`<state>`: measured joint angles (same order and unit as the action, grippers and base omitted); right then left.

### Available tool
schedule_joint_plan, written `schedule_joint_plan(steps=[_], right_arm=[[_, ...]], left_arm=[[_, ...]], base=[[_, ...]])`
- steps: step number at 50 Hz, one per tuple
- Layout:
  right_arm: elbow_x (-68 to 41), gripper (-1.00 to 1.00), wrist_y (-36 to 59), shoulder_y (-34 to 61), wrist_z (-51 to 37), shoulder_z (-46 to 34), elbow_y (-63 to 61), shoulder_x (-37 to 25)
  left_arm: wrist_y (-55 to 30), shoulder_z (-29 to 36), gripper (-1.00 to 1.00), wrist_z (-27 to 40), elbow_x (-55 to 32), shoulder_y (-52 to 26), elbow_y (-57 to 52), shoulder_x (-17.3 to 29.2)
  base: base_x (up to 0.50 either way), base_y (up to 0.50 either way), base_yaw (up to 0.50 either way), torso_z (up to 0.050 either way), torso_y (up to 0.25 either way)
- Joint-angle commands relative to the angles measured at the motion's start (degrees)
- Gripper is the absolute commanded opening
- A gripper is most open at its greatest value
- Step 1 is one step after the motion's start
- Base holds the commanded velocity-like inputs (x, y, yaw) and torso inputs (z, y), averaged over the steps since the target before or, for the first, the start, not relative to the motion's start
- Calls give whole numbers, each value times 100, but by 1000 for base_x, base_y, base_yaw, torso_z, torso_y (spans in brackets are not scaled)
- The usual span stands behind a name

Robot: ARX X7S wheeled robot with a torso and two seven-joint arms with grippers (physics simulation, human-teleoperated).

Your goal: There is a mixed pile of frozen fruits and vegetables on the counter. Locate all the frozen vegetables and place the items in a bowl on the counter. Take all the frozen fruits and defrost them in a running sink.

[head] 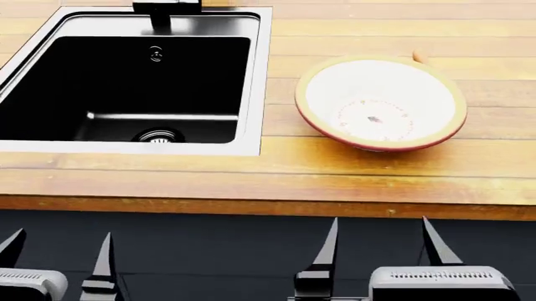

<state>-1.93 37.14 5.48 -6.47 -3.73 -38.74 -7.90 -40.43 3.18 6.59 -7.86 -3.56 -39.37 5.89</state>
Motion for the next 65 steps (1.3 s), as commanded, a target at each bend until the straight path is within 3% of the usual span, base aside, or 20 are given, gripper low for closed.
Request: schedule_joint_plan(steps=[1,25,65], right_arm=[[9,100,537,27,65,248,-579,2],[-101,100,896,56,-65,316,-855,-114],[-290,100,1367,38,-136,521,-1310,-389]], left_arm=[[-275,-304,100,-90,-140,-8,-387,-33],[-492,-281,100,54,-359,-73,-403,102],[-749,-317,100,234,-746,-93,-597,257]], base=[[0,0,0,50,0],[0,0,0,50,0],[391,-271,0,0,0]])
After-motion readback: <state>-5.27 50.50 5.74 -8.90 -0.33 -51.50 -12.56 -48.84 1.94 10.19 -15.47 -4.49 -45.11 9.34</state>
